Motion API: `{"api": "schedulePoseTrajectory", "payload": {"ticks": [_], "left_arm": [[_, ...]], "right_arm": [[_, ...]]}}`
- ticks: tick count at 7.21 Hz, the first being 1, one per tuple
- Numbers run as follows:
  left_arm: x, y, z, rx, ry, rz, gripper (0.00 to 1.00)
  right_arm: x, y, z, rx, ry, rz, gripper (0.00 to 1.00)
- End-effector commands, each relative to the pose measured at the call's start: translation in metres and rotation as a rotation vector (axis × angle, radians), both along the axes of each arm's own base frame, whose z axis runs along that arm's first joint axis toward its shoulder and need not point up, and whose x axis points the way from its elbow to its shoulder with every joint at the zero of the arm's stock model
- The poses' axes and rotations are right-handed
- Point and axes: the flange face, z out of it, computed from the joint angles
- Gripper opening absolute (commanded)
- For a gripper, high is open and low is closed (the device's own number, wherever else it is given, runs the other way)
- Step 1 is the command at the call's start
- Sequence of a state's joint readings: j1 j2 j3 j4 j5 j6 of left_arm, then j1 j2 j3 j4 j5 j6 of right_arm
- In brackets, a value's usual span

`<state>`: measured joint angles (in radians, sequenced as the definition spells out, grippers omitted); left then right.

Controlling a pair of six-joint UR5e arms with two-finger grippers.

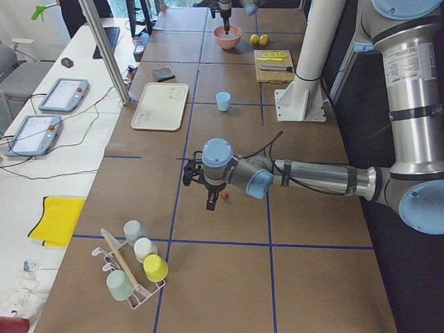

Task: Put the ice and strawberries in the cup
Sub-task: 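Lower the right gripper into the bowl and grasp a third ice cube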

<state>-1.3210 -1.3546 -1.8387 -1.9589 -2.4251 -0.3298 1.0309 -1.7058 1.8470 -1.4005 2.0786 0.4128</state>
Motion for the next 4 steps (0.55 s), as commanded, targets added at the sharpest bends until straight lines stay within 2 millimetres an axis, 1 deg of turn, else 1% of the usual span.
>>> {"api": "schedulePoseTrajectory", "payload": {"ticks": [1,2,3,4], "left_arm": [[-0.001,0.000,0.000,0.000,0.000,-0.001,1.00],[0.000,0.000,-0.001,0.003,0.002,-0.001,1.00],[0.000,0.000,-0.001,0.002,0.002,-0.001,1.00],[0.000,0.000,-0.001,0.002,0.002,-0.001,1.00]], "right_arm": [[0.000,0.001,0.001,-0.002,0.000,-0.002,0.12],[0.001,0.001,-0.001,-0.001,-0.004,0.000,0.00],[0.000,0.001,-0.005,-0.001,-0.016,-0.003,0.00],[0.002,0.002,-0.022,0.017,-0.048,-0.005,0.00]]}}
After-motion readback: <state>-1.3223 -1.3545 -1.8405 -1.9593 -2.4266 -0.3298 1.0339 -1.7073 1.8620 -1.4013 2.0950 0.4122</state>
